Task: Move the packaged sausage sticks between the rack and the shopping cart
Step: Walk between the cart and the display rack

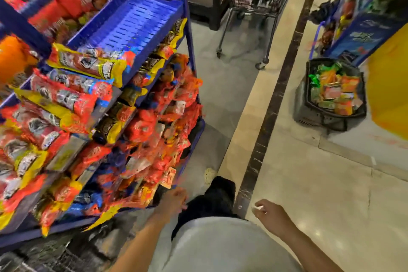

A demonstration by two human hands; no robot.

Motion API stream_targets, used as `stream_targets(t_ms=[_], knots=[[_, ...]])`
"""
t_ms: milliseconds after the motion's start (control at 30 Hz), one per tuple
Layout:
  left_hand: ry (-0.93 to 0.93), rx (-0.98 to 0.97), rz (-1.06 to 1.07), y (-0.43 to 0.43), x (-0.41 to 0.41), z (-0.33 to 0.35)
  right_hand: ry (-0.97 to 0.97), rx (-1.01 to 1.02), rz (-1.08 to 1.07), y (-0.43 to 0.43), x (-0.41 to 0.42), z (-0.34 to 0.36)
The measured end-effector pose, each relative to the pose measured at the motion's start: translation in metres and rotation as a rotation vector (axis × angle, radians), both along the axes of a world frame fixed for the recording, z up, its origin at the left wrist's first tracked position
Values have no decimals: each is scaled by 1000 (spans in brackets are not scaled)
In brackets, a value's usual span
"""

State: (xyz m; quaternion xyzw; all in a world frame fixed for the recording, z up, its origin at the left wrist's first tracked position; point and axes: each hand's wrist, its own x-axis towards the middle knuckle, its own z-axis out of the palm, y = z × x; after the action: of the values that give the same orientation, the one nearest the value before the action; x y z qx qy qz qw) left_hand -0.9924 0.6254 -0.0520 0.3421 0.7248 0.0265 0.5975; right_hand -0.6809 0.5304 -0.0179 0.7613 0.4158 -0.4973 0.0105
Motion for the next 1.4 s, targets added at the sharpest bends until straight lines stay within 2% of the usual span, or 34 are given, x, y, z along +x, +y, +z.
stream_targets(t_ms=[100, 300, 433, 567, 767, 933, 1067, 1267, 1333, 1400], knots=[[-6, -3, 13, 46, 24, -8, -49, -12, 56, 58, 29, 3], [-56, 178, 118, 175, 75, 5, -55, 100, -3, 197, 87, 31], [-168, 275, 329, 238, 100, 75, -1, 172, -12, 273, 99, 51], [-207, 504, 492, 283, 110, 125, 83, 245, 12, 354, 88, 65], [-204, 723, 736, 342, 135, 167, 196, 388, 228, 480, 46, 95], [-48, 657, 895, 391, 149, 153, 264, 520, 525, 570, 2, 110], [50, 600, 961, 428, 140, 78, 264, 661, 726, 612, -23, 114], [140, 554, 1094, 455, 169, 117, 211, 660, 876, 647, -40, 104], [127, 556, 1124, 464, 168, 114, 211, 684, 883, 652, -46, 103], [135, 540, 1131, 467, 177, 143, 212, 706, 852, 654, -53, 105]])
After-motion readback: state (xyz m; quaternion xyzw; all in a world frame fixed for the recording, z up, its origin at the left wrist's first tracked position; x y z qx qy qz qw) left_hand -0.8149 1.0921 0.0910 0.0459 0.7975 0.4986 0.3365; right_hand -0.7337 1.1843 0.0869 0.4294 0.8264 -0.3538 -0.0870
